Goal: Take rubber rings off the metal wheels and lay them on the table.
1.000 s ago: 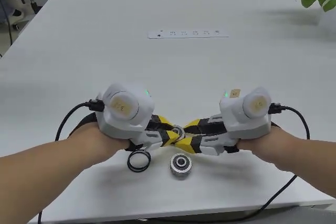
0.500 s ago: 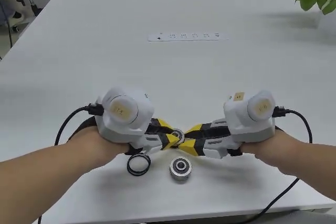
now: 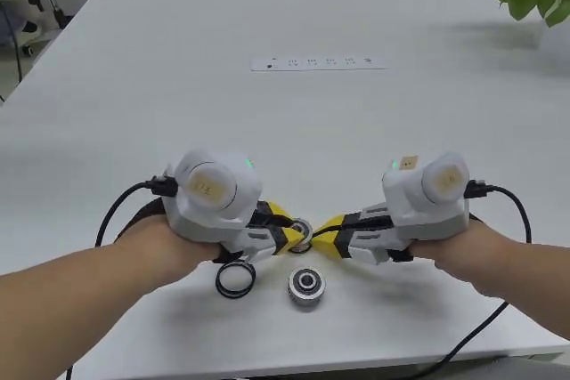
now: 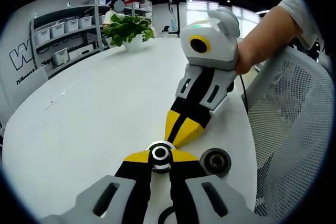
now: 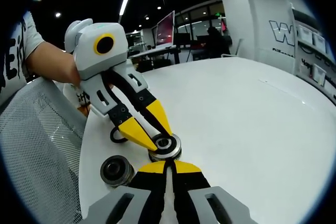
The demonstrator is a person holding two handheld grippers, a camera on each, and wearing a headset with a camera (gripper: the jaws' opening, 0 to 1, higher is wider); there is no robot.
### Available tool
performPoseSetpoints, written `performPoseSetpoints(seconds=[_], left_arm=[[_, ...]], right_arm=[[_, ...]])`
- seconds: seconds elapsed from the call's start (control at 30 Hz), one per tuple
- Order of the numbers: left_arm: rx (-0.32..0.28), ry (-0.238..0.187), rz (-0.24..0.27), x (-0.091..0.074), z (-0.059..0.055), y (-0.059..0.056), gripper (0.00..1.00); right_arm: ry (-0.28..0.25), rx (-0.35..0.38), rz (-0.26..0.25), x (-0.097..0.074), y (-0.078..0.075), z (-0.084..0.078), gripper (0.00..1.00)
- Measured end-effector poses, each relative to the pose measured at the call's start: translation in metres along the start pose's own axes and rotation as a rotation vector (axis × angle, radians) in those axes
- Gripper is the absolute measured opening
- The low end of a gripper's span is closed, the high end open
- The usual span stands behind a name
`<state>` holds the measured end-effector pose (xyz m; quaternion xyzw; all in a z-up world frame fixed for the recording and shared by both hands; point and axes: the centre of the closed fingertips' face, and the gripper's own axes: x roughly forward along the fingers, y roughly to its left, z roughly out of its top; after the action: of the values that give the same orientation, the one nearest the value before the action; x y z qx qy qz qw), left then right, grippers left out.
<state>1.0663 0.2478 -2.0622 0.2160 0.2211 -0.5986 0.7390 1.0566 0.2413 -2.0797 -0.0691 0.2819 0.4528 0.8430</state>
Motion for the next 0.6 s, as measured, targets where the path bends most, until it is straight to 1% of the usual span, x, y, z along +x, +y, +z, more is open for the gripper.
performPoseSetpoints(seconds=[0.47,0.6], left_arm=[[0.000,0.002,0.006,0.0010,0.0008,-0.0006,0.08],[0.003,0.005,0.008,0.0014,0.0011,-0.0007,0.08]], right_arm=[[0.000,0.015,-0.011,-0.0011,-0.0019,-0.0010,0.00],[-0.002,0.030,-0.015,-0.0014,-0.0028,-0.0012,0.00]])
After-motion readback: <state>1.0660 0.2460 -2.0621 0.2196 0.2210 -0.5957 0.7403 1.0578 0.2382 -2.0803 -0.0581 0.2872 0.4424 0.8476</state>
